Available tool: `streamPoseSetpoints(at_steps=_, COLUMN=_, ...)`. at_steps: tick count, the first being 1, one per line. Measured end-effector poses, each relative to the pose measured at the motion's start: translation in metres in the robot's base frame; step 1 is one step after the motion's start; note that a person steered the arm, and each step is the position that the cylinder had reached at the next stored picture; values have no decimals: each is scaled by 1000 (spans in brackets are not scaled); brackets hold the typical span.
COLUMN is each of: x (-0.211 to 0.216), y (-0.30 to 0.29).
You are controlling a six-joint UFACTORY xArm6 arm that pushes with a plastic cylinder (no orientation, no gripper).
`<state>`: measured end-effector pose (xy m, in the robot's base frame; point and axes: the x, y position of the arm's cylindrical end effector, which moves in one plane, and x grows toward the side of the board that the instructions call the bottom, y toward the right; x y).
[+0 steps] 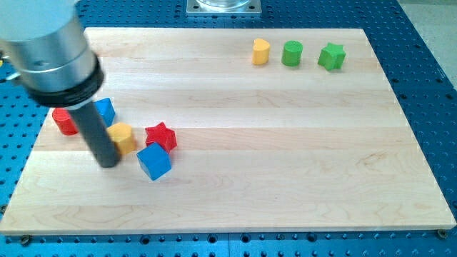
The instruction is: Move the hexagon to the center of the board
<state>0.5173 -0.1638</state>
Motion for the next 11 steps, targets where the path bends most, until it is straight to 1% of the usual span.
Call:
streamPoseSetpoints(at_steps=1, x=15, y=1)
streamPoseSetpoints(at_steps=2, x=43, y=-36)
streamPoseSetpoints(at_steps=4, x=8, y=-41)
streamPoseSetpoints(at_steps=5, x=-19, y=-14)
streamPoseSetpoints(at_steps=6, x=-57, y=14)
streamPoseSetpoints(at_steps=7, x=-51, y=36)
streamPoseSetpoints(at_steps=8, x=-28, y=34)
streamPoseSetpoints(at_steps=10, x=-113, y=126)
streamPoseSetpoints(at_steps=11, x=-120, y=132)
